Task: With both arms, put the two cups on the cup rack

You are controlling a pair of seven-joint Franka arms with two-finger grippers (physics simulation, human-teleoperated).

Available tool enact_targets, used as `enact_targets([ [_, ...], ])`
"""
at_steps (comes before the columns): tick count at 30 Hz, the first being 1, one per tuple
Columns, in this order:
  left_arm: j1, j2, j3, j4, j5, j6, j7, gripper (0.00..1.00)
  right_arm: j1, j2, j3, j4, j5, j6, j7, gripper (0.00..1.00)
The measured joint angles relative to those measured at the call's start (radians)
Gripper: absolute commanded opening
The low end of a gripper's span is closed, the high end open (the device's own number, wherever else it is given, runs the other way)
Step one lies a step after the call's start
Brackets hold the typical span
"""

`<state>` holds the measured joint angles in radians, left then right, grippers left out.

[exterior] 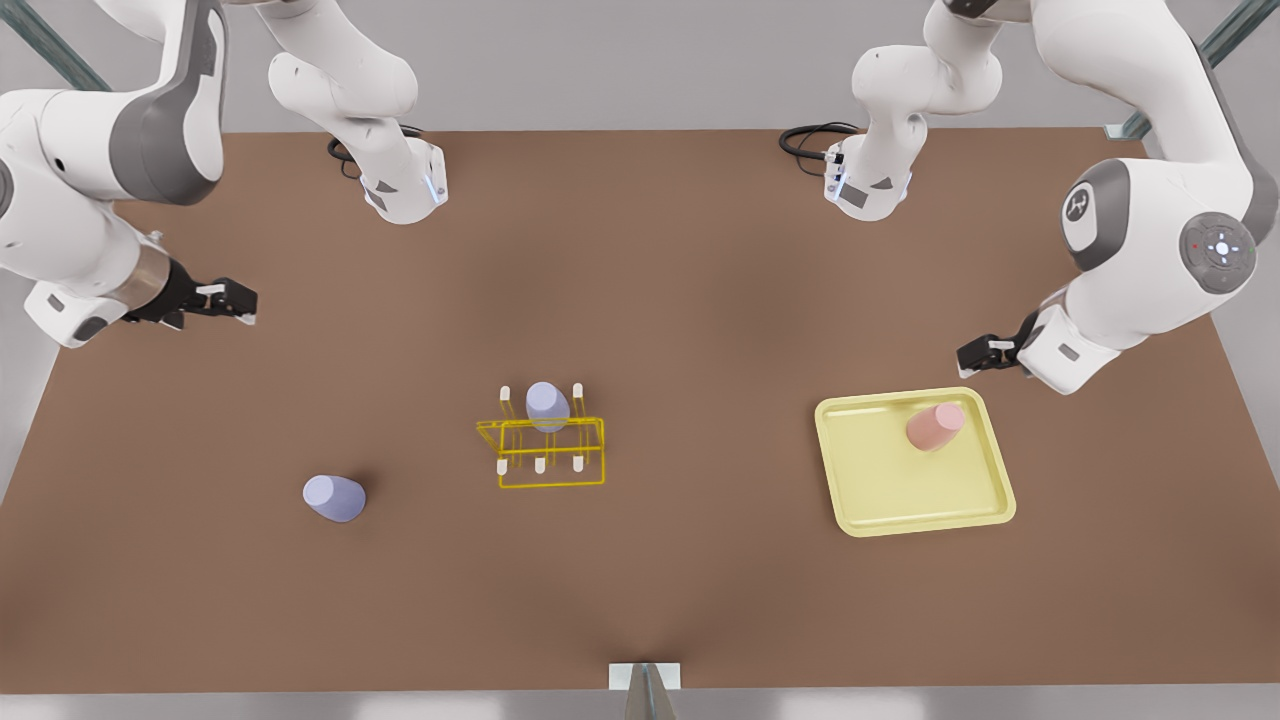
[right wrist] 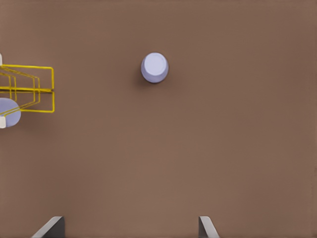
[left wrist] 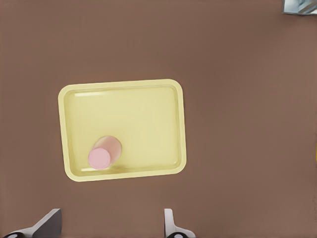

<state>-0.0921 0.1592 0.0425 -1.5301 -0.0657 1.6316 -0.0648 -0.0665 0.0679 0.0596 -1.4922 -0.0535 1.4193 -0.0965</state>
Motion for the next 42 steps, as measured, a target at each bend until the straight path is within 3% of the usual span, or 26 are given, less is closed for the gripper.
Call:
enact_targets([
  [3, 0.001, 0.014, 0.000, 0.003, 0.001, -0.001, 0.003, 1.00, -0.004, 0.015, 0.001, 0.001, -0.014, 0.004, -0.003, 1.00],
  [5, 0.023, 0.096, 0.000, 0.028, 0.004, 0.010, 0.004, 1.00, -0.001, 0.057, 0.002, 0.008, -0.031, 0.016, -0.005, 1.00],
  [7, 0.061, 0.185, 0.002, 0.023, 0.010, 0.061, 0.006, 1.00, 0.006, 0.185, 0.004, 0.080, -0.038, 0.030, -0.005, 1.00],
  [11, 0.070, 0.202, 0.023, -0.162, 0.015, 0.225, 0.009, 1.00, 0.000, 0.442, 0.003, 0.166, -0.040, 0.154, -0.005, 1.00],
  [15, 0.062, 0.186, 0.025, -0.321, 0.017, 0.368, 0.012, 1.00, -0.012, 0.564, 0.002, 0.163, -0.014, 0.320, -0.005, 1.00],
  [21, 0.070, 0.180, 0.045, -0.453, 0.019, 0.533, 0.015, 1.00, -0.018, 0.623, 0.003, 0.084, 0.031, 0.530, -0.004, 1.00],
  [36, 0.074, 0.323, 0.054, -0.483, 0.022, 0.653, 0.019, 1.00, -0.021, 0.655, -0.004, -0.041, 0.030, 0.712, -0.002, 1.00],
  [41, 0.076, 0.315, 0.054, -0.483, 0.023, 0.662, 0.020, 0.97, -0.025, 0.661, -0.005, -0.067, 0.028, 0.761, -0.002, 1.00],
  [42, 0.076, 0.309, 0.054, -0.483, 0.022, 0.661, 0.020, 0.91, -0.026, 0.662, -0.005, -0.068, 0.028, 0.768, -0.002, 1.00],
])
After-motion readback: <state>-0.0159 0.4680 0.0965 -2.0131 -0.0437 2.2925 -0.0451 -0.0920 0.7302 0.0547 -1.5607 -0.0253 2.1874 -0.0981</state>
